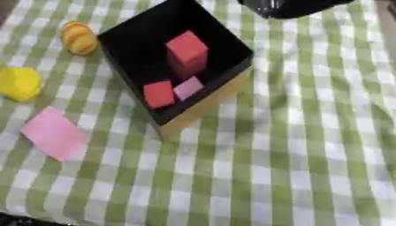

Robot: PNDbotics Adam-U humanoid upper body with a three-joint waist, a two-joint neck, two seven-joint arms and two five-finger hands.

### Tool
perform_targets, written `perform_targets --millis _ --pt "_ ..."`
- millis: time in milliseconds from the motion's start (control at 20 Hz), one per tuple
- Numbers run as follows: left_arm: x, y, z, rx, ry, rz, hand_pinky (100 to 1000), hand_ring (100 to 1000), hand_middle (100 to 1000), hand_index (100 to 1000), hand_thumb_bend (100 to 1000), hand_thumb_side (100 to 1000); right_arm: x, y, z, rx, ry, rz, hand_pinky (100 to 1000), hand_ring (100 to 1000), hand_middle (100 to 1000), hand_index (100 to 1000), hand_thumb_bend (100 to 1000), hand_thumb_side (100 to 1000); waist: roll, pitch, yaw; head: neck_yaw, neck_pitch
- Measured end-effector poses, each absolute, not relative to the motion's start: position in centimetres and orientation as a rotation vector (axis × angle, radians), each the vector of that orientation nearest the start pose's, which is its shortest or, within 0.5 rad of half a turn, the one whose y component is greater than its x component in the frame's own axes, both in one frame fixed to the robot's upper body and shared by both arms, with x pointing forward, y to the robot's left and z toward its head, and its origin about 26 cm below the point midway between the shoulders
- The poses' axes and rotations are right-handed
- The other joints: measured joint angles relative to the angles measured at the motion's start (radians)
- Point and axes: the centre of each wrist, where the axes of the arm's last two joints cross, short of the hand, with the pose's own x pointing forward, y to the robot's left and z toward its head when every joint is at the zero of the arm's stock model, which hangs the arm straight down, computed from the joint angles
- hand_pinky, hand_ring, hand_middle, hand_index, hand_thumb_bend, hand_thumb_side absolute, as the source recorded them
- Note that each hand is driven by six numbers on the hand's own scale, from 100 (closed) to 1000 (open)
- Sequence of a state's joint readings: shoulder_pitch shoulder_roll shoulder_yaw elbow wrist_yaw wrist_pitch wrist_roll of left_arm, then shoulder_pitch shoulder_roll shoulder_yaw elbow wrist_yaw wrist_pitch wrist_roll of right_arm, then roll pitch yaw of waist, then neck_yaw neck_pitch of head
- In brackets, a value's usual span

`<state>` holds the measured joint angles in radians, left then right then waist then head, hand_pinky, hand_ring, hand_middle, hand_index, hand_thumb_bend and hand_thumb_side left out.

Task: Pick up objects on the table and place them in the box.

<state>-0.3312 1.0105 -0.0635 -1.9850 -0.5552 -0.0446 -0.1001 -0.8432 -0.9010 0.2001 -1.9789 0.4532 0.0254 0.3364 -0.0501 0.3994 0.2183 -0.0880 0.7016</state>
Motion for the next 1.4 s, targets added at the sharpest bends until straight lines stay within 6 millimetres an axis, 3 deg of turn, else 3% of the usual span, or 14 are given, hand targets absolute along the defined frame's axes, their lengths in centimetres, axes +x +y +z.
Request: perform_targets --millis 200,600,1300,1400 --pt "28.9 32.4 28.4 -1.616 2.402 2.140 931 860 821 906 704 630 28.7 -26.1 37.9 1.403 2.574 -1.720 807 751 671 870 214 358 0.011 0.000 -0.023 -0.030 0.000" --pt "29.0 31.7 27.8 -1.507 2.341 2.315 932 863 825 909 681 554 28.5 -28.7 37.4 1.495 2.644 -1.509 805 744 666 869 207 357 0.014 0.000 -0.058 -0.094 -0.004" --pt "29.2 31.0 27.2 -1.236 2.180 2.671 941 878 842 891 629 376 28.6 -29.6 36.4 1.549 2.704 -1.439 799 734 658 866 183 357 0.030 -0.029 -0.066 -0.038 0.037" --pt "29.2 30.9 27.0 -1.203 2.160 2.718 940 877 846 891 627 418 28.6 -29.7 36.3 1.555 2.709 -1.438 798 732 657 865 177 361 0.032 -0.030 -0.065 -0.032 0.037"
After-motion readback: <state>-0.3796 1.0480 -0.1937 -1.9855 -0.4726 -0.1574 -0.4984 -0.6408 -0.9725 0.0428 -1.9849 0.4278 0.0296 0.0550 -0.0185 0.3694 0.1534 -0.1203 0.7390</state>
